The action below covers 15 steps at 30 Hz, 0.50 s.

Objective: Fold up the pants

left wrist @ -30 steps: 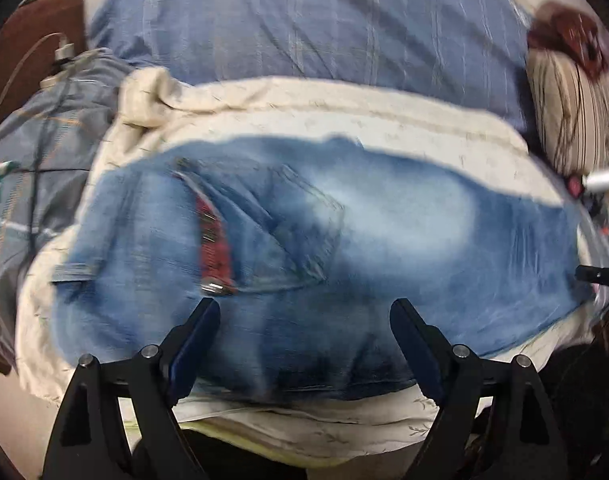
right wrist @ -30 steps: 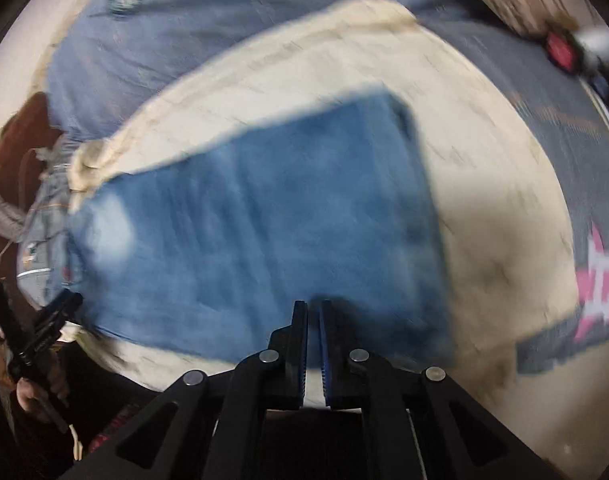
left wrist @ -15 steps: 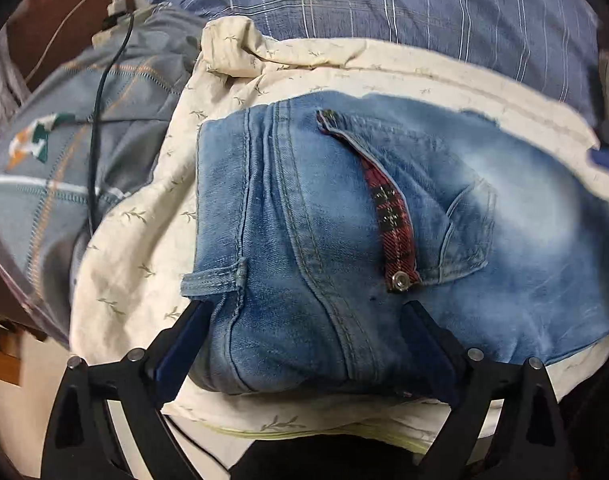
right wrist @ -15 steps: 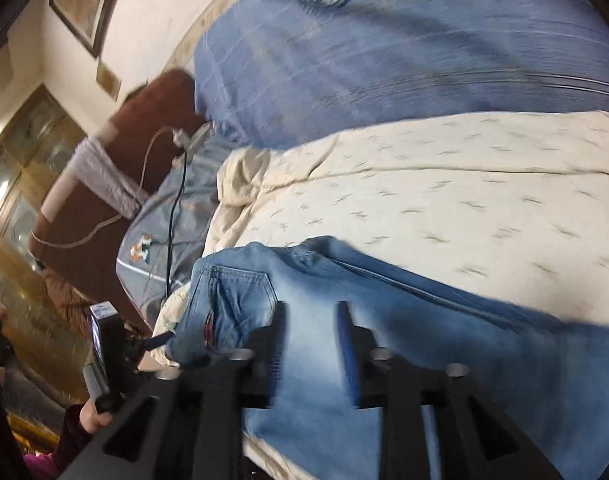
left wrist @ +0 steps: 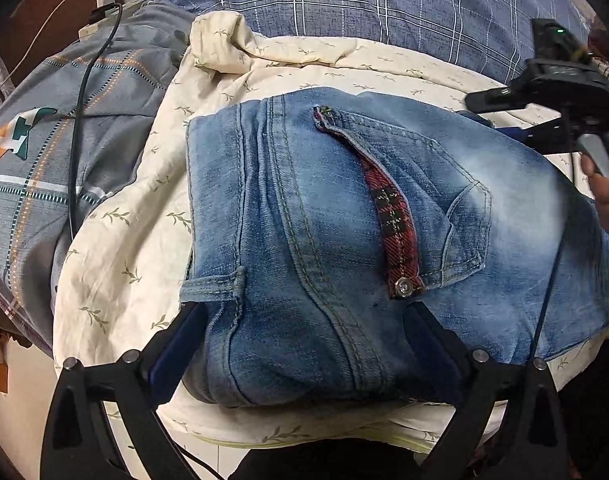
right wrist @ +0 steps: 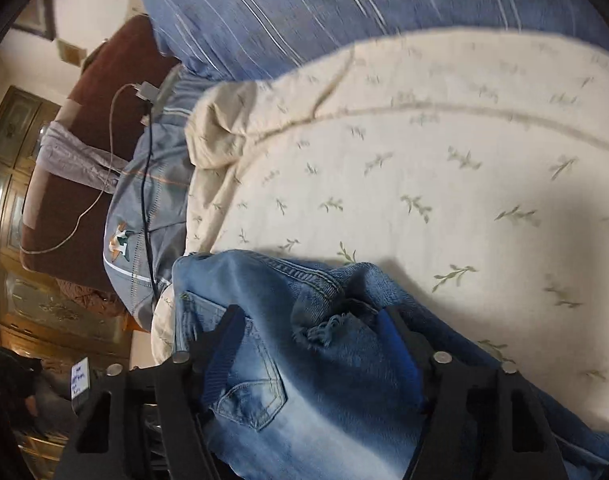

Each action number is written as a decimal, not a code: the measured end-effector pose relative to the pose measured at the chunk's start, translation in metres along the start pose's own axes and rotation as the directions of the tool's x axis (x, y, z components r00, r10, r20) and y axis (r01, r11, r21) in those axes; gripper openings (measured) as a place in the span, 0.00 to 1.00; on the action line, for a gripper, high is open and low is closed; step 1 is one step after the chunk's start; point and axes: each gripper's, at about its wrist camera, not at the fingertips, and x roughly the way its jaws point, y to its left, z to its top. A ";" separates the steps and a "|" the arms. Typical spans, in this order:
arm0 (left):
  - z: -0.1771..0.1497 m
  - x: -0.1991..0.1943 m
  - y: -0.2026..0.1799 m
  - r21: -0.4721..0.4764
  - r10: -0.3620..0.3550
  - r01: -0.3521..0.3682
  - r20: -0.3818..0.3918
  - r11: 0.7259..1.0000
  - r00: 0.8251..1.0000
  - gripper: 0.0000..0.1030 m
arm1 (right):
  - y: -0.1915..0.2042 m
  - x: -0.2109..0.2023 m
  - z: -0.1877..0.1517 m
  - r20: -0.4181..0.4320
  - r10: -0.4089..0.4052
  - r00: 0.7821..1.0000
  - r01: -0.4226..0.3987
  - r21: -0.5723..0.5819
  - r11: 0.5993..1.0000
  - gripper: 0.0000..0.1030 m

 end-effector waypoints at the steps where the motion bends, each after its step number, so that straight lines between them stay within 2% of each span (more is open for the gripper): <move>1: 0.000 0.000 0.001 0.001 -0.003 0.003 0.000 1.000 1.000 0.97 | -0.001 0.005 0.001 -0.002 -0.001 1.000 0.001 0.001 1.000 0.59; 3: 0.000 0.000 0.001 0.002 -0.008 0.008 0.001 1.000 1.000 0.97 | -0.004 0.016 0.004 -0.010 -0.003 1.000 0.003 0.014 1.000 0.46; 6: -0.001 0.000 0.001 -0.001 -0.014 0.014 0.002 1.000 1.000 0.97 | -0.004 0.018 0.007 -0.006 -0.010 1.000 0.011 0.031 0.999 0.38; 10: 0.001 0.002 0.002 -0.012 -0.018 0.018 0.001 1.000 1.000 0.97 | -0.006 0.007 0.018 0.043 0.048 0.998 -0.052 0.096 0.994 0.36; 15: -0.005 -0.002 0.003 0.043 -0.003 0.003 0.008 0.999 1.000 0.98 | -0.020 0.017 0.019 0.038 0.052 0.998 -0.057 0.143 0.988 0.34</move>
